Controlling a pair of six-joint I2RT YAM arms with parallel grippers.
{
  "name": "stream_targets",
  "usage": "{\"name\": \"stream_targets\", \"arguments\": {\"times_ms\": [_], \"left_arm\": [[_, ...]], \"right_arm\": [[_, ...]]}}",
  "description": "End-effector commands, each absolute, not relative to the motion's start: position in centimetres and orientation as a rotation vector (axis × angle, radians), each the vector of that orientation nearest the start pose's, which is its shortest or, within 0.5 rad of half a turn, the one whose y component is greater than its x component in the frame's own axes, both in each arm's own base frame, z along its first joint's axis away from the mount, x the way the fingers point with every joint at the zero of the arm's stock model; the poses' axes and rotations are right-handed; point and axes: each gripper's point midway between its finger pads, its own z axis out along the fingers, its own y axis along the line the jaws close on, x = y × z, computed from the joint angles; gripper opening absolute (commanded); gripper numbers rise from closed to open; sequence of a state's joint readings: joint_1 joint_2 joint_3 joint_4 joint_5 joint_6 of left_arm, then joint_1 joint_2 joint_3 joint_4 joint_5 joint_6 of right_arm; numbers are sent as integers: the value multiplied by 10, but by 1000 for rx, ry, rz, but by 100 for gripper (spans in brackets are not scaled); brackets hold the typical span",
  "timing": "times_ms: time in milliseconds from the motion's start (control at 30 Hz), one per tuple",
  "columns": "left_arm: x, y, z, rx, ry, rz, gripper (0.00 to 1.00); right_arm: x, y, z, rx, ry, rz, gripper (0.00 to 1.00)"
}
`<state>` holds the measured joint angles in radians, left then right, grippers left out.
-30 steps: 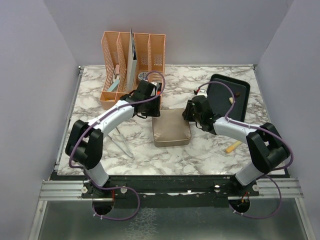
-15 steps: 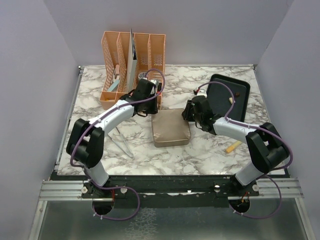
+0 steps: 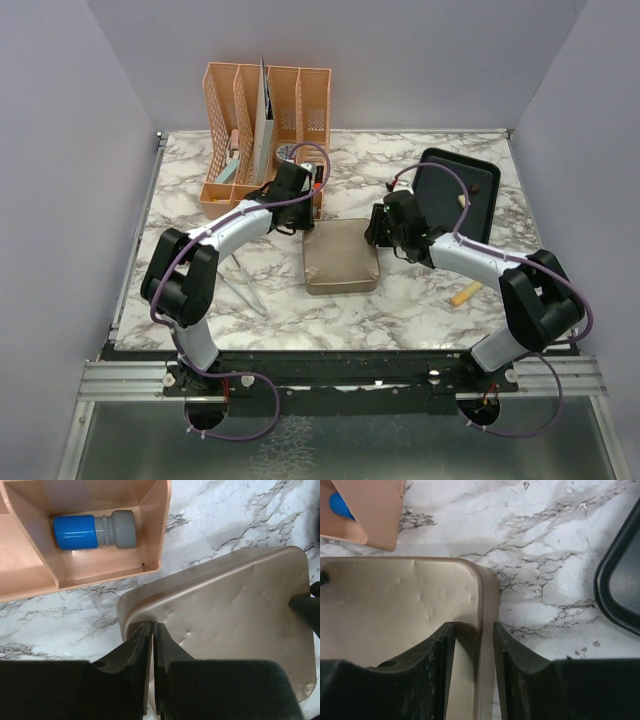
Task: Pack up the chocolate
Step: Close the box lid on the packing box.
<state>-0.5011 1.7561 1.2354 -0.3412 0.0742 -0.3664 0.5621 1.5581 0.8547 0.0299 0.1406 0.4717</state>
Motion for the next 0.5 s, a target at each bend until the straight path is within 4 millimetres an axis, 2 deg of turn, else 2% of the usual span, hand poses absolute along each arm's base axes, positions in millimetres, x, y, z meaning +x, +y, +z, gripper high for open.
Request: {"name": "stream_targets", "arguments": {"times_ms": [0,100,300,400,467], "left_arm": [[351,-219,46,207,2634,-379,14],[351,-221,47,210,2631,-394,15],[352,-225,50,210,2618,-423,16],[353,-227,51,211,2617,-433,16],[353,-228,51,210,2618,-437,16]], "right_arm": [[344,214,96,-98,2322,368,40],[352,220,113,-115,2288,383,32],[366,231,128,-159,2251,399,3],[373,232,113,-162,2270,370,0],[374,231,92,-164,2315,342,0]]}}
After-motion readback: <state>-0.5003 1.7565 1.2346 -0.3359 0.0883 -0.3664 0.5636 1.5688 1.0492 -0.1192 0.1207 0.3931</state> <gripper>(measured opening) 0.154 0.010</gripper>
